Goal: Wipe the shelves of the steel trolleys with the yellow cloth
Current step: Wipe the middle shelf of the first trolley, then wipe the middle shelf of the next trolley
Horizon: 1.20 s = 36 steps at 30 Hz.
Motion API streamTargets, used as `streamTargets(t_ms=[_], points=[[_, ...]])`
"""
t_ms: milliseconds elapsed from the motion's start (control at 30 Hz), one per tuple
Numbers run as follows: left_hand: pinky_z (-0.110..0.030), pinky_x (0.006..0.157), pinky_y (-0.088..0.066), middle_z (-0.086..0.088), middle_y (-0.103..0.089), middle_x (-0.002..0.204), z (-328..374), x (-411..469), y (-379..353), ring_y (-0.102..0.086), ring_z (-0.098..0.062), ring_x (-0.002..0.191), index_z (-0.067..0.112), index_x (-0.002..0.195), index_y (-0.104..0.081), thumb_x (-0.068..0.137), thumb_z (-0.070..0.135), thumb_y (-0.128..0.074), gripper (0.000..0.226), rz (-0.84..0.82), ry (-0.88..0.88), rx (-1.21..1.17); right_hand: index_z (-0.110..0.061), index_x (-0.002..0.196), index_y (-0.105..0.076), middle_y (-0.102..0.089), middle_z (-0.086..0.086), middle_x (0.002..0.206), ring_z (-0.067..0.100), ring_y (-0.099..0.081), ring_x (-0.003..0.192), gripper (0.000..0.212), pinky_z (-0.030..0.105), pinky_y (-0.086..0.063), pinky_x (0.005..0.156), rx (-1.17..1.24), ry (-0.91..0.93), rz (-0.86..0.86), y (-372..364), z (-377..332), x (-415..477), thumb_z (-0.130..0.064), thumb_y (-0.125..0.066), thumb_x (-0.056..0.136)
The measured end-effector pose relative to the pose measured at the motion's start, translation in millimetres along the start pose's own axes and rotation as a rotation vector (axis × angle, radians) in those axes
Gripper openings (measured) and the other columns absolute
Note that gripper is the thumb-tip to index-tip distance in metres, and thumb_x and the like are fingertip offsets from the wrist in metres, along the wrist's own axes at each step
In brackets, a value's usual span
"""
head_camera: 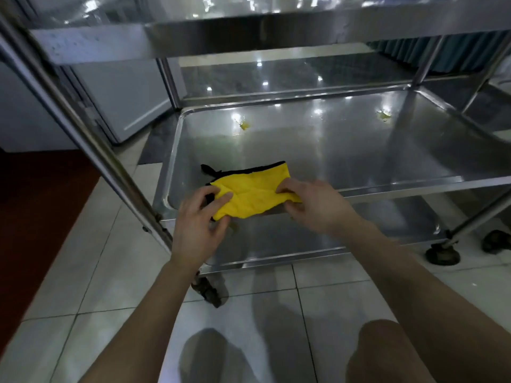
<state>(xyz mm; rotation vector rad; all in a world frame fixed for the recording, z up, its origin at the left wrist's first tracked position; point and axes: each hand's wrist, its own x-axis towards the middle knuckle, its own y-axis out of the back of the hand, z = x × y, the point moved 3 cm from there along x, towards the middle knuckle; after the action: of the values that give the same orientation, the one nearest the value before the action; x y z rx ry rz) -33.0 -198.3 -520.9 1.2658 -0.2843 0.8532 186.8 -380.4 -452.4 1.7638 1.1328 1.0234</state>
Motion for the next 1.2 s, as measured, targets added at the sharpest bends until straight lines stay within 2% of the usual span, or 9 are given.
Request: streamTargets(t_ms=[233, 367, 533, 633, 700, 767, 900, 1067, 1200], points=[[-0.046, 0.093, -0.055, -0.008, -0.069, 0.127, 43, 10, 60, -0.065, -0.032, 0.107, 0.013, 0.131, -0.073, 0.099, 0.013, -0.066, 0.033, -0.213, 0.28, -0.059, -0.018, 0.135, -0.064, -0.077, 0.014, 0.109, 0.038, -0.071, 0.095, 0.031, 0.039, -0.045, 0.075, 0.103, -0.125, -0.126, 30, -33, -31, -0.027, -0.063, 0.105], [-0.048, 0.089, -0.055, -0.009, -0.073, 0.116, 87, 29, 120, -0.066, -0.035, 0.099, 0.013, 0.126, -0.074, 0.096, 0.013, -0.07, 0.03, -0.323, 0.36, -0.039, -0.022, 0.138, -0.064, -0.076, 0.011, 0.121, 0.038, -0.071, 0.105, 0.034, 0.04, -0.052, 0.084, 0.18, -0.237, -0.206, 78, -65, -54, -0.027, -0.062, 0.105], [-0.05, 0.092, -0.054, -0.005, -0.07, 0.118, 150, 71, 215, -0.065, -0.031, 0.104, 0.015, 0.126, -0.072, 0.097, 0.02, -0.059, 0.031, -0.412, 0.525, -0.126, -0.024, 0.134, -0.064, -0.076, 0.01, 0.113, 0.038, -0.07, 0.102, 0.029, 0.037, -0.041, 0.071, 0.256, -0.315, -0.28, 169, -129, -71, -0.028, -0.061, 0.106], [-0.045, 0.088, -0.056, -0.002, -0.068, 0.119, 174, 90, 280, -0.064, -0.024, 0.104, 0.017, 0.124, -0.07, 0.102, 0.01, -0.061, 0.024, -0.42, 0.61, -0.213, -0.022, 0.132, -0.065, -0.076, 0.01, 0.112, 0.036, -0.069, 0.101, 0.028, 0.041, -0.046, 0.075, 0.299, -0.307, -0.304, 227, -174, -73, -0.03, -0.061, 0.106], [-0.038, 0.082, -0.056, 0.004, -0.071, 0.111, 180, 103, 322, -0.065, -0.019, 0.097, 0.023, 0.125, -0.068, 0.102, 0.008, -0.067, 0.028, -0.432, 0.649, -0.241, -0.024, 0.127, -0.067, -0.076, 0.007, 0.107, 0.033, -0.069, 0.097, 0.024, 0.039, -0.04, 0.069, 0.311, -0.301, -0.302, 259, -200, -70, -0.033, -0.06, 0.106], [-0.035, 0.074, -0.053, 0.01, -0.069, 0.101, 175, 116, 357, -0.064, -0.015, 0.089, 0.028, 0.125, -0.064, 0.1, 0.011, -0.071, 0.031, -0.44, 0.678, -0.241, -0.025, 0.122, -0.067, -0.075, 0.006, 0.1, 0.032, -0.068, 0.093, 0.022, 0.036, -0.032, 0.067, 0.307, -0.318, -0.294, 282, -221, -59, -0.038, -0.06, 0.106], [-0.03, 0.066, -0.045, 0.012, -0.068, 0.093, 142, 136, 409, -0.062, -0.002, 0.08, 0.03, 0.117, -0.064, 0.102, 0.022, -0.072, 0.019, -0.435, 0.745, -0.195, -0.023, 0.125, -0.068, -0.076, 0.007, 0.103, 0.03, -0.067, 0.094, 0.026, 0.035, -0.04, 0.071, 0.351, -0.274, -0.277, 307, -266, -25, -0.038, -0.061, 0.106], [-0.029, 0.078, -0.037, -0.005, -0.062, 0.101, 81, 163, 463, -0.054, -0.019, 0.093, 0.022, 0.109, -0.078, 0.092, 0.02, -0.084, 0.018, -0.393, 0.688, -0.069, -0.022, 0.108, -0.066, -0.073, 0.005, 0.09, 0.029, -0.065, 0.081, 0.016, 0.036, -0.044, 0.068, 0.334, -0.231, -0.345, 301, -337, 29, -0.035, -0.063, 0.1], [-0.033, 0.063, -0.05, 0.004, -0.067, 0.068, 20, 189, 512, -0.063, -0.013, 0.064, 0.033, 0.101, -0.081, 0.088, 0.034, -0.087, 0.015, -0.424, 0.719, -0.106, -0.027, 0.099, -0.064, -0.076, 0.001, 0.085, 0.028, -0.069, 0.078, 0.01, 0.039, -0.054, 0.071, 0.329, -0.276, -0.37, 287, -398, 66, -0.036, -0.063, 0.095]])
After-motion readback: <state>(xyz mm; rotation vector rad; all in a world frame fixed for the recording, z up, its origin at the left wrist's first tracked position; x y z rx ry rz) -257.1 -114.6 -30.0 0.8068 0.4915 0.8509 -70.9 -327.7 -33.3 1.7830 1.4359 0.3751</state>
